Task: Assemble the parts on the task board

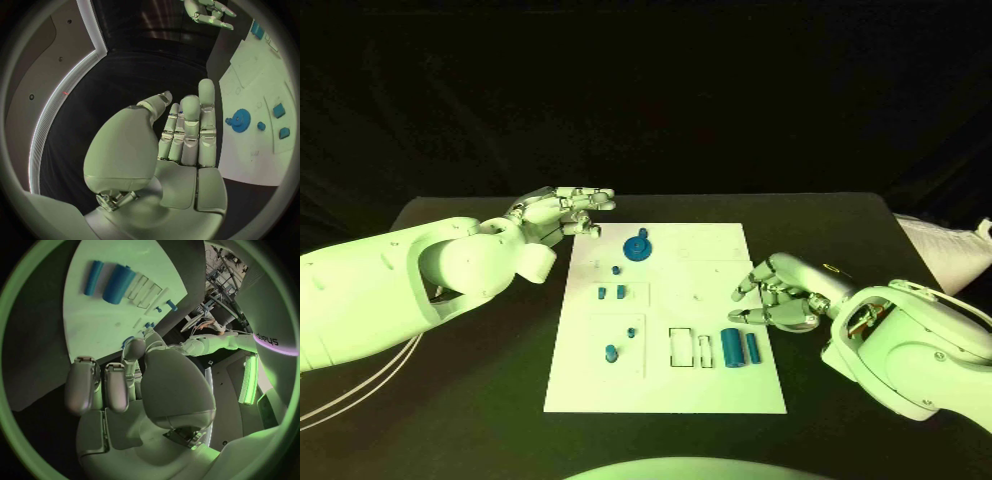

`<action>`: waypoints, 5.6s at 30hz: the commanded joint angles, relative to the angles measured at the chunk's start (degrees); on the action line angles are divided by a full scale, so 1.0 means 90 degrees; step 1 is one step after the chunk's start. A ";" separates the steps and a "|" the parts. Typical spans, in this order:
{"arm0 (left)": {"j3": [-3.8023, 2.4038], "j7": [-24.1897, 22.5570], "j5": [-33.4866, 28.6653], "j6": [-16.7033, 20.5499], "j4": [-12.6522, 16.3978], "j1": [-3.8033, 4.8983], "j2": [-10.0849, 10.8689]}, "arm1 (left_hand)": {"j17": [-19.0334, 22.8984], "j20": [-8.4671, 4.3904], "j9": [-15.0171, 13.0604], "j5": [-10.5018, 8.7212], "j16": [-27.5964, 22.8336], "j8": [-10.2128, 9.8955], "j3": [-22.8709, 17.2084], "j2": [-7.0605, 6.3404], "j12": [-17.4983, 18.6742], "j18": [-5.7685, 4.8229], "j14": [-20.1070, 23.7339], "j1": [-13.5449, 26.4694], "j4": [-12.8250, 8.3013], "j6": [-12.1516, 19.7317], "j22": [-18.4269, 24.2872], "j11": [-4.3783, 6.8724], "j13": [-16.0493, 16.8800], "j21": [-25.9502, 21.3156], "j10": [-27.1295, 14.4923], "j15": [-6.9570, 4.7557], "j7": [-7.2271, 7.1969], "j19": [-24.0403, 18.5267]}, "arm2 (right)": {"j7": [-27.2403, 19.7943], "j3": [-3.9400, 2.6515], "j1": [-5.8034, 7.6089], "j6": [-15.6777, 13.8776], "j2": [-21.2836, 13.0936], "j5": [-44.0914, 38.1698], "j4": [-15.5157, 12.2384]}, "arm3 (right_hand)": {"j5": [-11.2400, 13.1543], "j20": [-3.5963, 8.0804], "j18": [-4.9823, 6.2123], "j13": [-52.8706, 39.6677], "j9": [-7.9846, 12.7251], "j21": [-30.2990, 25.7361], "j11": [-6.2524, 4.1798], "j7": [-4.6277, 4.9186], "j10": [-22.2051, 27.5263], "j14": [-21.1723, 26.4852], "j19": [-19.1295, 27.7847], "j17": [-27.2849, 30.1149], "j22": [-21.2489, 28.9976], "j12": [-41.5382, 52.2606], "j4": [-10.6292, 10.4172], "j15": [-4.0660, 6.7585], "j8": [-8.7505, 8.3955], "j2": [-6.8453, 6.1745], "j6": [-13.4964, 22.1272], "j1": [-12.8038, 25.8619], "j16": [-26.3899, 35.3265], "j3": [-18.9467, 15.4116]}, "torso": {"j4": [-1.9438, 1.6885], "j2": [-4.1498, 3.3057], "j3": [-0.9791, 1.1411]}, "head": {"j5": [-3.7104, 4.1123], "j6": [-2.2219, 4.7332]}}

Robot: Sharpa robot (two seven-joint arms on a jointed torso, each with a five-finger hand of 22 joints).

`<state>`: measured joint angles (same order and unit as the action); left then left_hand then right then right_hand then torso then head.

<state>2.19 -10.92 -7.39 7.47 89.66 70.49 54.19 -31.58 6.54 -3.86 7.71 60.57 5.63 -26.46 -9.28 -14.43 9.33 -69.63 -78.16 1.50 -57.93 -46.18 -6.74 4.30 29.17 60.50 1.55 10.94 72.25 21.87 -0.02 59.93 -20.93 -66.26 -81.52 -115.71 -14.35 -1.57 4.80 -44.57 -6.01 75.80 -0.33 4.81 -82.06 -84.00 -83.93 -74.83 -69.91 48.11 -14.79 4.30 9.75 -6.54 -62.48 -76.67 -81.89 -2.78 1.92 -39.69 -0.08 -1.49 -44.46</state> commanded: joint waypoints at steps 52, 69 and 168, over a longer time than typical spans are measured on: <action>0.0009 -0.0010 0.0016 -0.0171 -0.0077 -0.0037 -0.0024 | 0.0016 0.0035 -0.0004 0.0031 -0.0001 0.0026 0.0010 0.0064 -0.0040 0.0114 0.0048 0.0009 -0.0018 0.0047 0.0007 -0.0003 -0.0006 -0.0033 -0.0056 -0.0006 0.0015 0.0014 | 0.1590 0.0077 -0.0765 0.0756 0.1022 -0.0822 0.0674 | -0.0416 -0.0098 -0.0268 -0.4933 -0.0488 0.0832 0.0097 0.0036 -0.0822 -0.0667 -0.0248 -0.1686 -0.1100 0.4526 -0.0152 -0.0100 0.0814 0.0422 0.0427 0.0209 -0.0901 -0.0917 | 0.0127 0.0035 -0.0011 | -0.0140 -0.0077; 0.0009 0.0008 0.0018 -0.0187 -0.0065 -0.0037 -0.0001 | 0.0026 0.0036 -0.0004 0.0031 -0.0003 0.0030 0.0012 0.0067 -0.0048 0.0114 0.0054 0.0009 -0.0021 0.0046 0.0009 -0.0002 -0.0006 -0.0036 -0.0058 -0.0006 0.0014 0.0013 | 0.1612 0.0044 -0.0794 -0.0138 0.0965 -0.0539 0.0493 | -0.0735 -0.0028 -0.0281 -0.4935 -0.0636 0.0887 -0.0009 -0.0080 -0.0819 -0.0667 -0.0267 -0.1686 -0.1177 0.4518 0.0059 -0.0014 0.0936 0.0949 0.0195 -0.0309 -0.0901 -0.0604 | 0.0132 0.0036 -0.0006 | -0.0163 -0.0095; 0.0012 0.0057 0.0036 -0.0219 0.0009 -0.0037 0.0042 | 0.0054 0.0037 -0.0006 0.0032 -0.0001 0.0047 0.0022 0.0073 -0.0082 0.0116 0.0072 0.0008 -0.0036 0.0052 0.0017 -0.0002 -0.0005 -0.0047 -0.0077 -0.0006 0.0013 0.0010 | 0.0709 -0.0062 -0.0535 -0.0179 0.0359 0.0260 0.0046 | -0.0175 -0.0089 -0.0274 -0.4838 -0.1186 0.0831 0.0096 0.0040 -0.0754 -0.0667 -0.0247 -0.1686 -0.1154 0.4283 0.0413 -0.0096 0.0440 0.0949 0.0401 0.0289 -0.0901 -0.0962 | 0.0183 0.0052 -0.0015 | -0.0277 -0.0092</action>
<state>2.32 -10.20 -7.23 6.34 89.50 70.12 54.60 -31.15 6.53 -3.86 7.71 60.57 5.87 -26.31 -9.28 -14.86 9.33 -69.42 -78.16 1.35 -57.93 -46.07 -6.74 4.30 28.96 60.09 1.34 10.94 72.26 31.11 -0.61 55.09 -22.82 -62.66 -79.46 -115.12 -15.77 -1.98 3.06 -75.09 -16.73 83.33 0.23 5.17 -84.03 -83.91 -84.11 -74.94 -74.91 86.49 -10.96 3.78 13.94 1.67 -58.52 -74.34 -89.77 -11.11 3.40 -39.26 -0.19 -4.06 -45.39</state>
